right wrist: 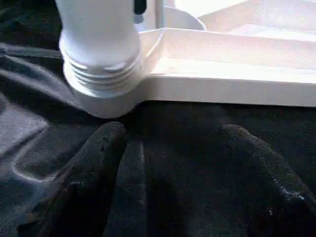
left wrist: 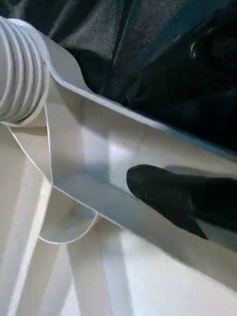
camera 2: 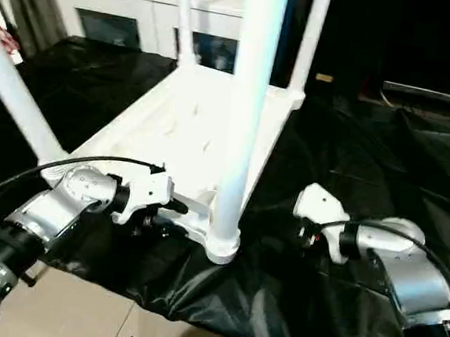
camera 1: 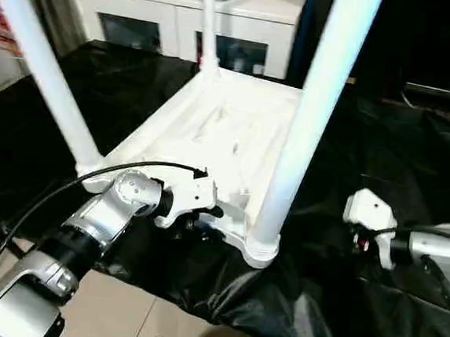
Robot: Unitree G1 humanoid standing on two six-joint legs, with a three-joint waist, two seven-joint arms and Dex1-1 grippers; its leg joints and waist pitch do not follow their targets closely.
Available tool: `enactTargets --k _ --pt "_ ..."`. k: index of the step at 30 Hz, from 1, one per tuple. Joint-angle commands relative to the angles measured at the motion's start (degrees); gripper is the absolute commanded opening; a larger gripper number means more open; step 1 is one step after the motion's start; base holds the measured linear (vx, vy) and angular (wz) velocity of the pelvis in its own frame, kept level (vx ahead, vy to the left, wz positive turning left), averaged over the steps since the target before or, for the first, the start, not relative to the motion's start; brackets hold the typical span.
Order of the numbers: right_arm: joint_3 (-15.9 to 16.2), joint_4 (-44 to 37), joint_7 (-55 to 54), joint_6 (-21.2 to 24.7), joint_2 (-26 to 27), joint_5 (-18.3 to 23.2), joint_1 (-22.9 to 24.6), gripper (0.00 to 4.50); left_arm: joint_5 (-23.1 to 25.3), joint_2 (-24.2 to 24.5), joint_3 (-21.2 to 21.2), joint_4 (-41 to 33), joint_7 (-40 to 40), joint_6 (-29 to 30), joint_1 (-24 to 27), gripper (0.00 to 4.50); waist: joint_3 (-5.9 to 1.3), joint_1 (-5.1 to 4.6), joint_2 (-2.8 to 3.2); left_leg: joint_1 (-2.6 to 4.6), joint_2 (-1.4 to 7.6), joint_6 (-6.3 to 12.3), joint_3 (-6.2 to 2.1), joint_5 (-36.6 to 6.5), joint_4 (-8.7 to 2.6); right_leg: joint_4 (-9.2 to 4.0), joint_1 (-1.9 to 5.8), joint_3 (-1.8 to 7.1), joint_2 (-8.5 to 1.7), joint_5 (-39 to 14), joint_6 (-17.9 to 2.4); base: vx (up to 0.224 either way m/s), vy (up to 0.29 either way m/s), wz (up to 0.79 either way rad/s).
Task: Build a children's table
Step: Rotate table base
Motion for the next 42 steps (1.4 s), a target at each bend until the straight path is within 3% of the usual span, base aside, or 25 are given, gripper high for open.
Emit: enactTargets --k 1,14,18,23,26,29,30,31,32,34,35,37,38,39,41,42 --pt "0.2 -1.93 0.6 1.56 -0.96 0.06 0.09 3.27 1.13 -0.34 -0.56 1.37 -0.76 -0.75 -1.44 1.93 -3.6 0.2 -0.34 1.55 3.21 0.75 -1.94 -18.9 -4.35 -5.2 2.08 2.41 -3.7 -19.55 -11.33 0.0 0.0 0.0" --pt "1.11 -2.9 -0.12 2.16 -1.06 -0.96 0.43 3.27 3.48 -3.28 -1.41 5.13 -1.88 1.49 -3.04 1.01 -3.77 0.24 -0.63 1.08 3.18 1.68 -2.0 -16.71 -4.27 -4.96 2.51 2.37 -3.86 -16.88 -11.93 0.0 0.0 0.0" --pt "1.22 -2.94 -0.46 2.02 -1.19 -1.08 0.45 3.27 1.33 -3.62 -0.45 2.26 -4.57 8.07 -3.01 0.71 -3.79 0.08 -0.66 1.12 3.13 2.04 -1.91 -15.88 -4.15 -4.92 2.5 2.38 -3.89 -16.85 -12.4 0.0 0.0 0.0" --pt "1.0 -2.39 -2.09 1.25 -0.39 -1.82 0.24 3.27 0.79 -3.01 0.92 -1.57 -3.61 17.66 -1.55 0.47 -3.88 -0.42 -0.43 0.98 3.15 2.81 -1.92 -14.14 -4.08 -4.46 2.65 2.26 -3.69 -12.37 -14.15 0.0 0.0 0.0" --pt "1.2 -1.64 -3.16 1.03 0.51 -2.41 -0.3 3.27 1.18 -2.52 2.18 -4.94 -1.04 23.13 0.83 0.32 -3.72 -0.92 -0.55 0.95 3.08 2.95 -1.92 -14.74 -4.12 -4.67 2.75 2.19 -3.73 -14.06 -14.12 0.0 0.0 0.0" --pt "1.6 -0.71 -4.31 0.39 1.36 -3.15 -0.8 3.27 1.71 -1.92 3.39 -8.41 1.57 25.78 3.28 0.26 -3.48 -1.24 -0.6 0.97 2.99 2.51 -2.01 -16.66 -4.27 -5.25 2.67 2.14 -3.72 -19.33 -12.35 0.0 0.0 0.0" --pt "1.78 -0.35 -4.88 0.13 1.76 -3.47 -1.04 3.27 1.7 -1.68 3.9 -10.41 2.68 27.26 4.4 0.17 -3.4 -1.64 -1.34 0.57 2.96 2.32 -2.1 -16.52 -4.45 -5.26 2.9 2.02 -3.67 -20.01 -11.69 0.0 0.0 0.0" --pt "1.89 -0.15 -5.24 -0.01 2.02 -3.67 -1.19 3.27 1.65 -1.53 4.2 -11.74 3.35 28.32 5.09 0.17 -3.39 -1.73 -0.9 0.72 3.03 2.01 -2.23 -16.98 -4.55 -5.22 2.73 1.96 -3.69 -21.21 -11.34 0.0 0.0 0.0" --pt "2.11 0.24 -5.98 -0.13 2.61 -4.12 -1.54 3.27 1.73 -1.29 4.71 -14.41 4.23 30.54 6.35 0.17 -3.34 -1.88 -1.26 0.81 2.95 2.08 -2.12 -17.13 -4.44 -5.45 2.56 2.0 -3.6 -21.83 -11.07 0.0 0.0 0.0" --pt "2.35 0.65 -6.73 -0.44 3.26 -4.59 -1.92 3.27 1.82 -1.14 5.25 -16.34 5.04 32.08 7.36 0.1 -3.27 -2.27 -1.01 0.8 2.92 1.84 -2.22 -17.44 -4.55 -5.4 2.49 2.01 -3.5 -22.31 -10.91 0.0 0.0 0.0" --pt "2.47 0.86 -7.13 -0.49 3.7 -4.69 -2.13 3.27 2.1 -1.07 5.56 -17.46 5.88 33.36 7.84 0.07 -3.13 -2.57 -1.43 0.88 2.78 1.93 -2.12 -18.08 -4.5 -5.73 2.33 1.99 -3.41 -23.56 -10.45 0.0 0.0 0.0" --pt "2.7 1.22 -7.62 -0.6 4.73 -4.61 -2.51 3.27 2.19 -0.99 6.15 -18.7 6.91 32.26 8.63 0.02 -3.17 -2.84 -1.59 0.76 2.66 2.08 -2.2 -17.7 -4.42 -5.75 2.35 1.97 -3.48 -25.15 -9.59 0.0 0.0 0.0" --pt "2.81 1.39 -7.8 -0.61 5.38 -4.45 -2.71 3.27 1.88 -1.04 6.52 -19.13 7.05 30.12 9.05 0.02 -3.22 -2.82 -1.47 0.68 2.68 2.11 -2.28 -17.42 -4.42 -5.69 2.38 1.96 -3.51 -24.93 -9.47 0.0 0.0 0.0" --pt "2.92 1.57 -7.95 -0.56 6.06 -4.23 -2.92 3.27 1.34 -1.12 6.89 -19.38 6.89 26.88 9.46 0.02 -3.12 -2.94 -1.75 0.53 2.64 2.23 -2.32 -17.61 -4.49 -5.8 2.31 1.87 -3.45 -25.68 -8.86 0.0 0.0 0.0" --pt "3.27 1.98 -7.45 -0.44 6.79 -3.82 -3.11 3.27 1.14 -1.22 7.2 -19.31 7.26 22.08 10.02 0.02 -3.2 -2.82 -1.71 0.86 2.65 2.17 -2.26 -18.15 -4.37 -6.06 1.98 1.96 -3.49 -26.31 -8.44 0.0 0.0 0.0" --pt "3.33 2.39 -7.2 -0.07 7.28 -3.39 -3.27 3.27 0.53 -1.32 7.42 -19.54 6.92 19.93 10.52 0.02 -3.39 -2.79 -2.1 1.0 2.71 2.41 -2.12 -17.43 -4.28 -5.89 1.9 2.13 -3.42 -24.24 -8.83 0.0 0.0 0.0"
